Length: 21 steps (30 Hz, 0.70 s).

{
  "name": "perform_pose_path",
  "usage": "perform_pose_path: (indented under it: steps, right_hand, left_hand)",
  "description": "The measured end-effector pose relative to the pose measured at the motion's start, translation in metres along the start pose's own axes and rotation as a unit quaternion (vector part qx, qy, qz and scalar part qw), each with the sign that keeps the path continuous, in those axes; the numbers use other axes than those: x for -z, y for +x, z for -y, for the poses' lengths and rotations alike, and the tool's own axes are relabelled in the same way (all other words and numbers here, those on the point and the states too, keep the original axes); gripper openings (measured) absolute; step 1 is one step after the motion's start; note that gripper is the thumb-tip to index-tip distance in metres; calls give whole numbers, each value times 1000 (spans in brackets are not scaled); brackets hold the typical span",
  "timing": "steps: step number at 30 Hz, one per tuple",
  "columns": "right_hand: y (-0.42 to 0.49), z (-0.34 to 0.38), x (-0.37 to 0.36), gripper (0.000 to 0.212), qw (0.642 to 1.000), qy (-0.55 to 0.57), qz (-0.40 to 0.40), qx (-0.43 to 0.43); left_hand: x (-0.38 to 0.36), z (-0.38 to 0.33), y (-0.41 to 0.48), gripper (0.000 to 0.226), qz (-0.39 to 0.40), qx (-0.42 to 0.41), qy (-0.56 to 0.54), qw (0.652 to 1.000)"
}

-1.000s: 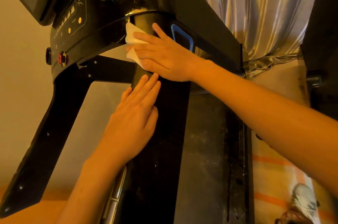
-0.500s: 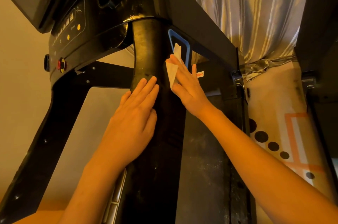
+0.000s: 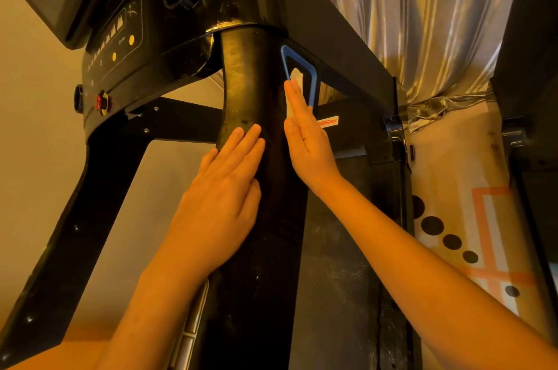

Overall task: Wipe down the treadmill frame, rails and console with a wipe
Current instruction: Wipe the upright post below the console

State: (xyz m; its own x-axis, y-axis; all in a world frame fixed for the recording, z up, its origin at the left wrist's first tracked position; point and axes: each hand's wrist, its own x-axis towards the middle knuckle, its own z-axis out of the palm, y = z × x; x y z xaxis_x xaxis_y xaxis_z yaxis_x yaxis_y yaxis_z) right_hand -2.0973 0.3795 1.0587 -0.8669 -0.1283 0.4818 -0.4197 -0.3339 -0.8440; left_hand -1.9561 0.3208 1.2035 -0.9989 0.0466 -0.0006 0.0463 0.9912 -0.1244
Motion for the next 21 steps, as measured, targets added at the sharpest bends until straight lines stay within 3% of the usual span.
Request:
perform_pose_path:
  steps: [10,21]
  right_hand:
    - [0,-16,5,53,993,-88,74,29]
    - [-12,-29,12,52,995,-73,67,14]
  left_hand:
    - [0,0,-1,63,-2,-4,-2,1000]
    - [-2,4,-1,63,-6,-8,-10,1000]
